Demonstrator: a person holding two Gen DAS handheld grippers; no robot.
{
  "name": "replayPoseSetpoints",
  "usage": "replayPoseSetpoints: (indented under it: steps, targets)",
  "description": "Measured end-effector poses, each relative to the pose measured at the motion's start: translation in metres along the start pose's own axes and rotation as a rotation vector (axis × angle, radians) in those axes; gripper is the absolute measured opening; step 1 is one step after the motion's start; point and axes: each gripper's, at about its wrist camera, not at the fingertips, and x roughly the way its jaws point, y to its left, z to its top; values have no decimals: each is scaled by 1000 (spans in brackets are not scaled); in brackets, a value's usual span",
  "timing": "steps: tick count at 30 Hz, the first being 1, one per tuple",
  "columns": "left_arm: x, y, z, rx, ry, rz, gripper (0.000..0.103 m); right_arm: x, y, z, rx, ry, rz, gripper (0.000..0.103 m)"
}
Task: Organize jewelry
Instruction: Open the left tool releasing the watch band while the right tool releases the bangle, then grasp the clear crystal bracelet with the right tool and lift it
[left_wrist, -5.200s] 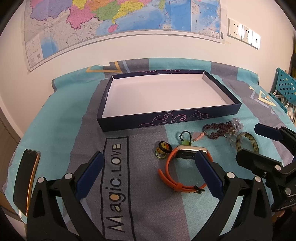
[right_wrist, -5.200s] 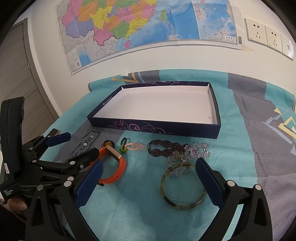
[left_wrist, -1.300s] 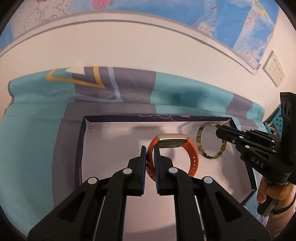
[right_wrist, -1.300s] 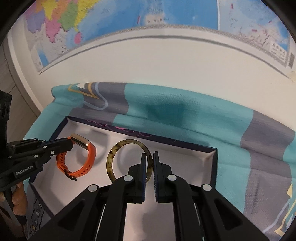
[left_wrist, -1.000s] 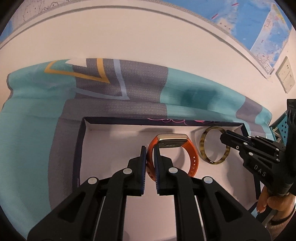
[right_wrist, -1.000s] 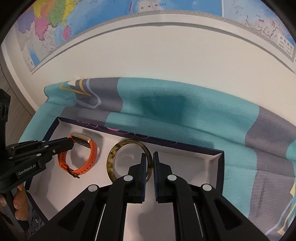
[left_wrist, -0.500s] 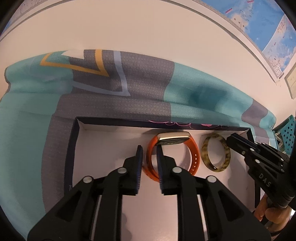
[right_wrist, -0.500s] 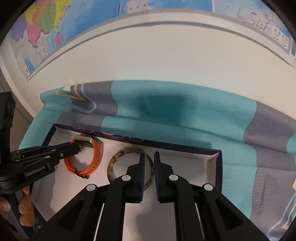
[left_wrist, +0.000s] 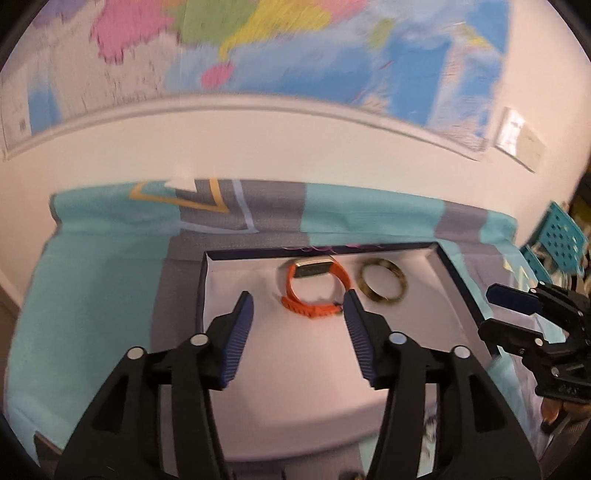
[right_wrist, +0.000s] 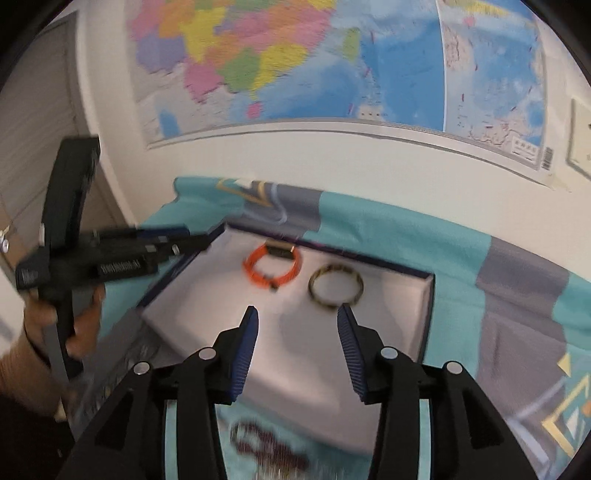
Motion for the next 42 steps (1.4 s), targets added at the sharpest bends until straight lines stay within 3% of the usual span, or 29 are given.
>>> replayPoseSetpoints:
  steps: [4, 9, 14, 25, 27, 28, 30, 31, 32, 42]
  targets:
    - [-24, -8, -26, 57, -20, -21, 53, -13, 3, -32, 1, 34, 13, 42]
    - [-35, -9, -58, 54, 2, -45, 54, -17, 2, -77, 54, 90, -18, 42]
    - [-39, -10, -86, 48, 28, -52, 57, -16, 4, -102, 84, 108, -42, 42]
    - [-41, -13, -118, 35, 79, -39, 62, -8, 5, -108, 93, 98, -90, 42]
    - [-41, -13, -120, 36, 82, -35, 63, -9, 3, -108, 100, 98, -97, 34]
    - [-41, -12, -122, 36, 83, -35, 63, -9, 2, -109, 107, 104, -86, 26]
    - [-41, -13, -123, 37, 85, -36, 63, -11, 0, -111, 113, 109, -89, 21]
    - [-41, -13, -123, 38, 86, -38, 63, -11, -1, -111, 115, 110, -80, 12]
    - [-41, -14, -123, 40, 86, -40, 63, -13, -2, -112, 123, 107, -69, 9]
    - [-44, -20, -124, 63, 81, -60, 64, -45, -23, -104, 222, 20, -3, 8]
